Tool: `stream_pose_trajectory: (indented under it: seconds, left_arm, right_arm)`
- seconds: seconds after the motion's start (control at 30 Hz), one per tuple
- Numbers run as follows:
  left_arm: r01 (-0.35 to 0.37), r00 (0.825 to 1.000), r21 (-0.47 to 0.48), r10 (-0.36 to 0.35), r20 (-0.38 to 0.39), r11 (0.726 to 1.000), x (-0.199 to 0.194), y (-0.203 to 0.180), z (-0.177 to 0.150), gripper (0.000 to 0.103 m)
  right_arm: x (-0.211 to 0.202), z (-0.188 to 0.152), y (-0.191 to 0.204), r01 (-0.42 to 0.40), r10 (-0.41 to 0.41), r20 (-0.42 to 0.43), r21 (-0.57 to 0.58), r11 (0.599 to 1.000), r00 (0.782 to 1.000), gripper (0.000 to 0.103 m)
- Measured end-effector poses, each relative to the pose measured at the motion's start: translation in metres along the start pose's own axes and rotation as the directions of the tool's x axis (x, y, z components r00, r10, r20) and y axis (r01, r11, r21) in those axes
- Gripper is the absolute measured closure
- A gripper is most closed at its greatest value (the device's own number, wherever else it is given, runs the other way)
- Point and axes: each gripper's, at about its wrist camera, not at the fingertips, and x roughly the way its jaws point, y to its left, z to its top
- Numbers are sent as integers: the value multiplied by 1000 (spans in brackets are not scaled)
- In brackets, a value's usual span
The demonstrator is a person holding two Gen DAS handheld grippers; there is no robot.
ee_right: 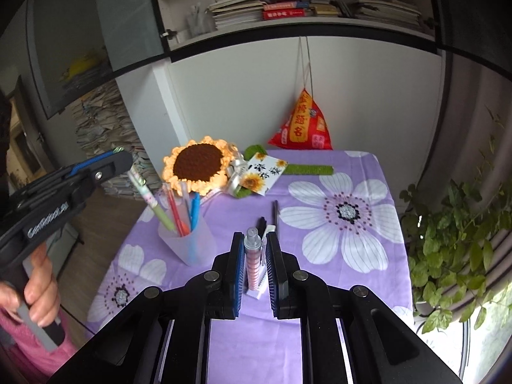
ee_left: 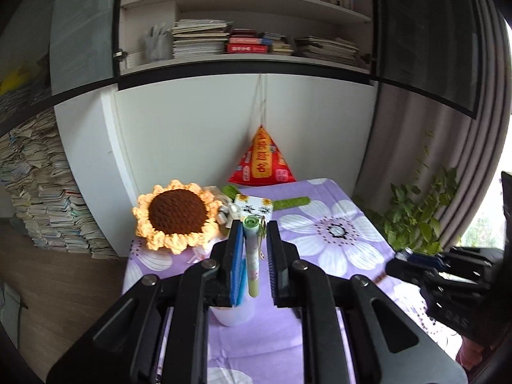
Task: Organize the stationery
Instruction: 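Lower the green highlighter into the frosted cup and open the left tool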
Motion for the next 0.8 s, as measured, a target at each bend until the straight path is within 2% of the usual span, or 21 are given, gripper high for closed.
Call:
stream_pose_trajectory:
  seconds: [0.2,0.4,0.8]
  left_arm:
    - [-33,998,-36,31,-46,999,25,24,-2,90]
    - [-46,991,-88,35,-127,995,53,44,-22,90]
    - [-27,978,-98,6,-210,995,79,47,-45,90]
  right_arm:
    - [-1,1,10,3,-3,3,-19,1000,1000,89]
    - [-2,5,16,16,-16,8,-30,999,1000,89]
    - [11,8,28,19,-20,-20,-47,999,1000,89]
